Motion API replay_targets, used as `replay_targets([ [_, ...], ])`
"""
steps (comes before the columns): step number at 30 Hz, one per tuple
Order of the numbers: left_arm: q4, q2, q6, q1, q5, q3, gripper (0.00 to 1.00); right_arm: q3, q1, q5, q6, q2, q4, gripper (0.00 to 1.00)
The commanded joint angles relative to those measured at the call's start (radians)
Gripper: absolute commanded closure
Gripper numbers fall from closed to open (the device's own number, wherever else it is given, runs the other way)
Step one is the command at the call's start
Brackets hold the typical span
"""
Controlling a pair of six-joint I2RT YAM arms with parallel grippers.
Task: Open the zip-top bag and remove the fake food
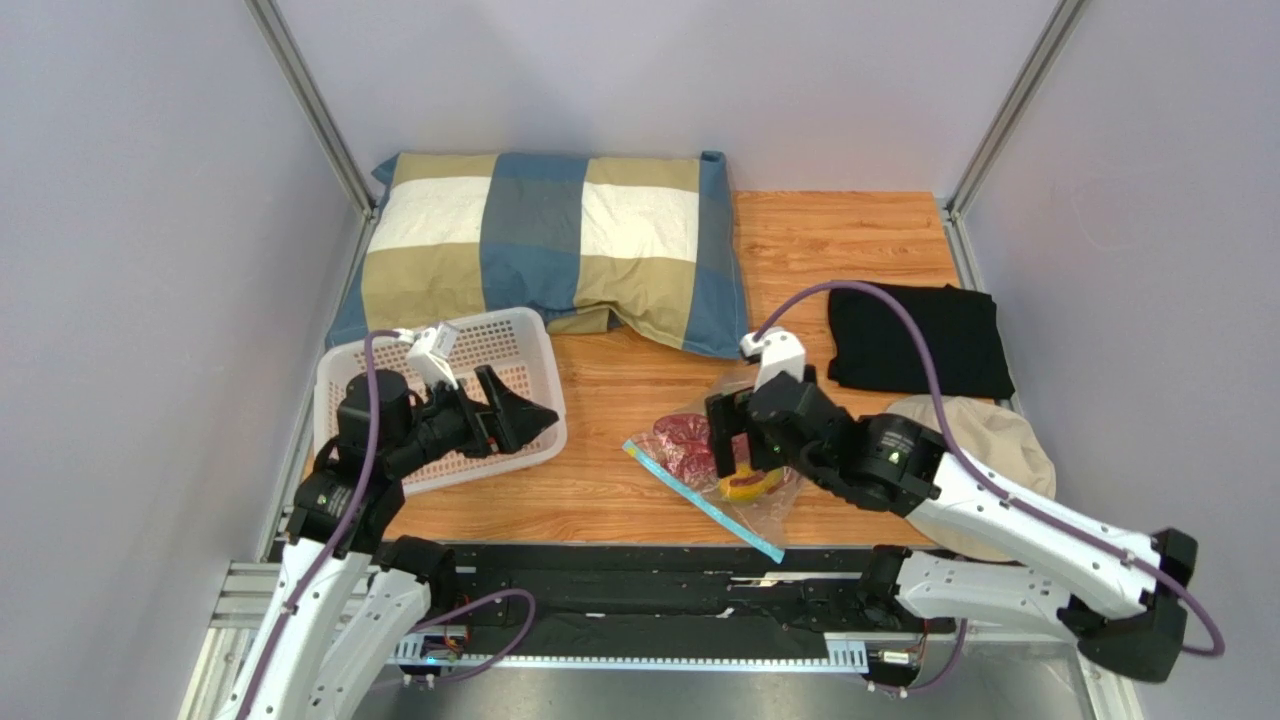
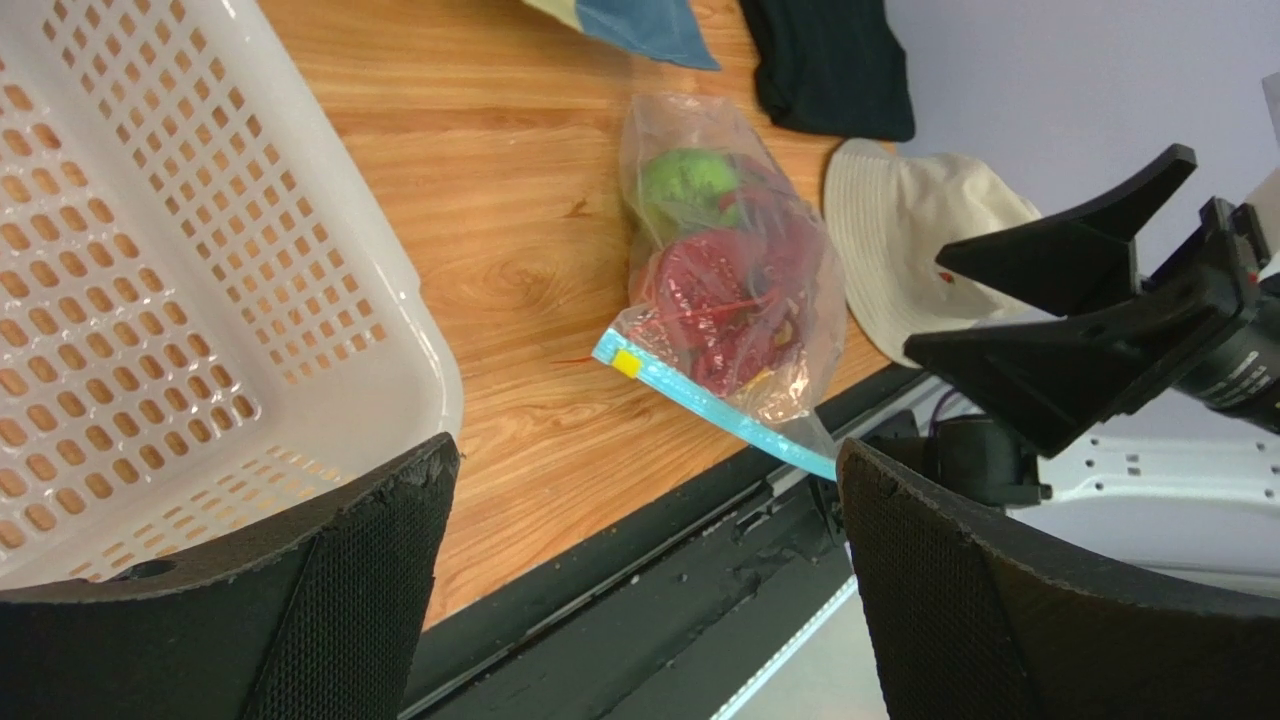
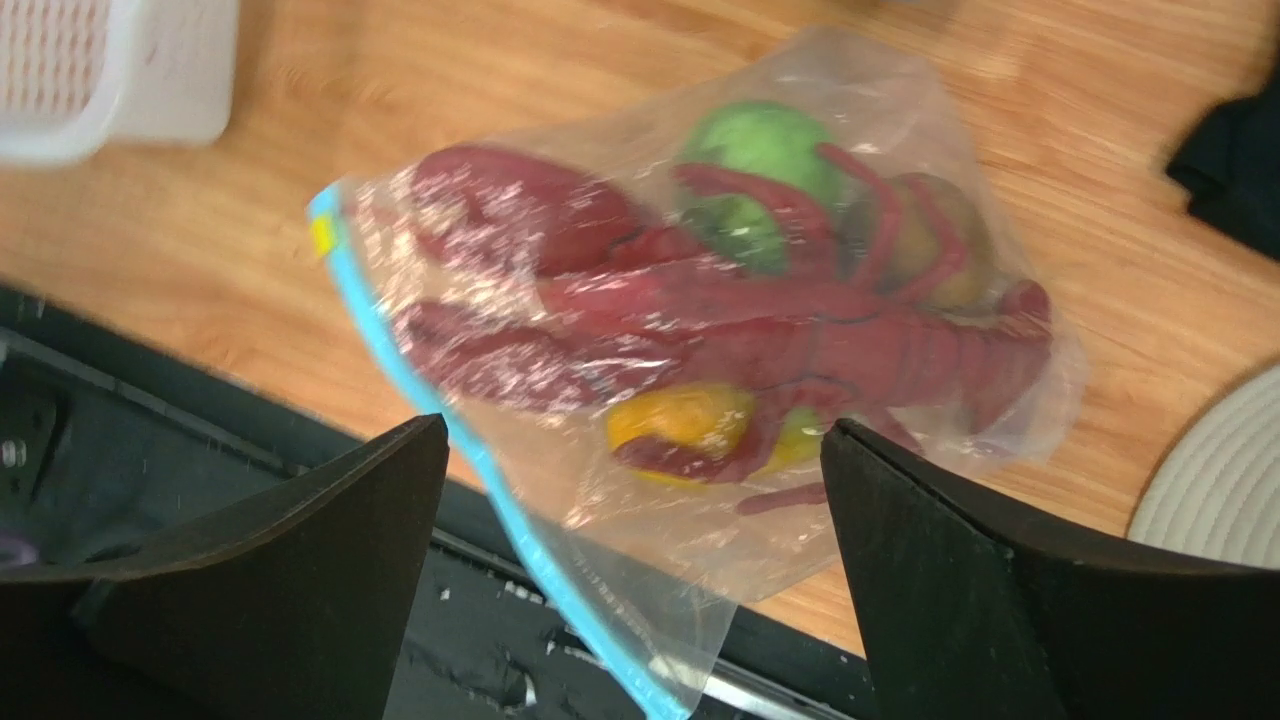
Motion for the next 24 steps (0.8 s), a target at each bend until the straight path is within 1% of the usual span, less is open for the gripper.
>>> replay_targets([
  [1, -0.004, -0.055, 0.032, 0.005, 0.030, 0.006, 0.01, 0.121, 0.192, 0.265, -0.045, 0.096, -0.019, 0.00],
  [2, -0.007, -0.059, 0.032, 0.005, 0.033, 0.006, 0.01, 0.138, 0.259, 0.290, -0.050, 0.165, -0.040, 0.00],
  [3, -0.008, -0.070, 0.029, 0.005, 0.033, 0.006, 0.01, 0.155, 0.284, 0.348, -0.048, 0.211, -0.057, 0.00],
  [4, -0.010, -0.075, 0.015, 0.005, 0.033, 0.003, 0.01, 0.173, 0.309, 0.369, -0.048, 0.251, -0.071, 0.00],
  [5, -0.010, -0.076, 0.010, 0.005, 0.036, -0.004, 0.01, 0.198, 0.350, 0.386, -0.060, 0.339, -0.084, 0.00],
  [6, -0.011, -0.082, 0.002, 0.005, 0.037, -0.007, 0.01, 0.215, 0.363, 0.417, -0.062, 0.383, -0.096, 0.00],
  [10, 0.011, -0.079, -0.050, 0.005, 0.086, -0.032, 0.01, 0.256, 0.397, 0.431, -0.086, 0.564, -0.091, 0.00],
  [12, 0.042, -0.079, -0.077, 0.005, 0.109, -0.066, 0.01, 0.244, 0.414, 0.442, -0.079, 0.619, -0.059, 0.00],
  [15, 0.122, -0.057, -0.142, 0.005, 0.163, -0.113, 0.04, 0.187, 0.424, 0.434, -0.068, 0.635, 0.004, 0.00],
  [16, 0.154, -0.046, -0.160, 0.005, 0.180, -0.121, 0.07, 0.169, 0.429, 0.436, -0.068, 0.629, 0.024, 0.01],
  [19, 0.223, 0.005, -0.163, 0.005, 0.203, -0.139, 0.11, 0.078, 0.432, 0.469, -0.071, 0.620, 0.126, 0.02],
  [20, 0.240, 0.016, -0.163, 0.005, 0.211, -0.145, 0.14, 0.055, 0.432, 0.475, -0.085, 0.621, 0.193, 0.03],
  [22, 0.312, 0.046, -0.172, 0.000, 0.240, -0.153, 0.19, 0.037, 0.432, 0.543, -0.070, 0.621, 0.209, 0.15],
  [23, 0.338, 0.052, -0.174, -0.005, 0.248, -0.165, 0.20, 0.035, 0.430, 0.564, -0.070, 0.613, 0.211, 0.22],
  [24, 0.360, 0.054, -0.176, -0.008, 0.248, -0.172, 0.21, 0.037, 0.430, 0.595, -0.079, 0.601, 0.214, 0.41],
])
